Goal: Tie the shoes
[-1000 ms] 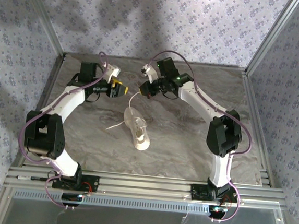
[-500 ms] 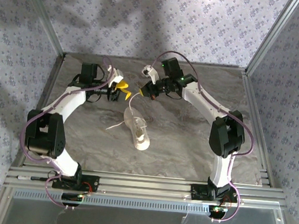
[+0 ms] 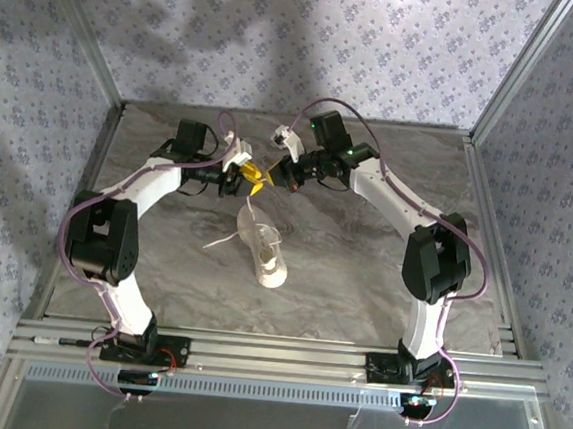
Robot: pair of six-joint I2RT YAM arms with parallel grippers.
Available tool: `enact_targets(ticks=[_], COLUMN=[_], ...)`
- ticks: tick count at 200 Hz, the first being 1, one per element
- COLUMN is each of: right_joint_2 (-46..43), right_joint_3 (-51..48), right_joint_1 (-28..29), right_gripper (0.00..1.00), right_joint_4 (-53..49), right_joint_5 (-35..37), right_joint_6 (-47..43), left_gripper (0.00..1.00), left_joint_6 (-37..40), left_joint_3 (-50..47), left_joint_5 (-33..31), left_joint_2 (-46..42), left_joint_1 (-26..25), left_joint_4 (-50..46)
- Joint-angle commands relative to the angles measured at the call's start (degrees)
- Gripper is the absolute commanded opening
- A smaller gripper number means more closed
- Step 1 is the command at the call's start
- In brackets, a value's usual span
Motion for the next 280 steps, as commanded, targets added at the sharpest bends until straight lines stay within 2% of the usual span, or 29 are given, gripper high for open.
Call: enact_targets(ticks=[1, 20, 36, 53, 62, 101, 136, 182, 215, 245, 280], right_joint_2=[-2.4, -2.7, -3.8, -6.5, -8.6, -16.2, -18.4, -15.1, -12.7, -11.4, -11.9], right_joint_3=[-1.3, -1.8, -3.6, -8.8, -12.7, -30.7, -44.7, -49.4, -50.0, -50.7, -52.0], right_joint_1=[-0.5, -0.8, -1.5, -2.8, -3.6, -5.9, -3.7, -0.1, 0.7, 1.1, 1.4], right_gripper=[0.00, 0.00, 0.24, 0.37, 0.39, 0.30, 0.20, 0.19, 0.19, 0.13, 0.17], right_joint_4=[2.0, 2.6, 3.3, 5.2, 6.5, 9.8, 18.9, 26.9, 30.9, 33.7, 35.1], right_joint_5=[-1.1, -0.3, 0.8, 1.8, 3.4, 8.3, 8.1, 8.7, 7.9, 6.6, 5.8], right_joint_6=[1.2, 3.2, 5.8, 9.0, 10.7, 16.9, 24.5, 28.5, 30.6, 32.5, 32.6], left_gripper=[0.01, 0.00, 0.00, 0.00, 0.00, 0.00, 0.00, 0.00, 0.00, 0.00, 0.00], left_joint_6=[5.0, 6.3, 8.5, 11.6, 13.6, 21.3, 26.0, 32.7, 34.0, 34.0, 32.9], left_joint_3=[3.0, 2.8, 2.0, 0.9, 0.5, 0.2, 0.5, 0.6, 1.0, 1.3, 1.3], left_joint_5=[3.5, 1.4, -2.7, -8.3, -11.7, -30.6, -41.4, -55.4, -58.4, -59.1, -56.9], left_joint_2=[0.8, -0.3, -2.3, -4.4, -5.3, -7.4, -6.9, -5.0, -3.2, -1.1, -0.2], left_joint_1=[-0.4, -0.9, -1.6, -2.5, -3.3, -10.1, -14.6, -19.0, -21.8, -24.1, -25.7], left_joint_4=[-4.2, -6.5, -8.9, -11.7, -13.2, -18.9, -20.9, -26.2, -28.0, -28.6, -28.3])
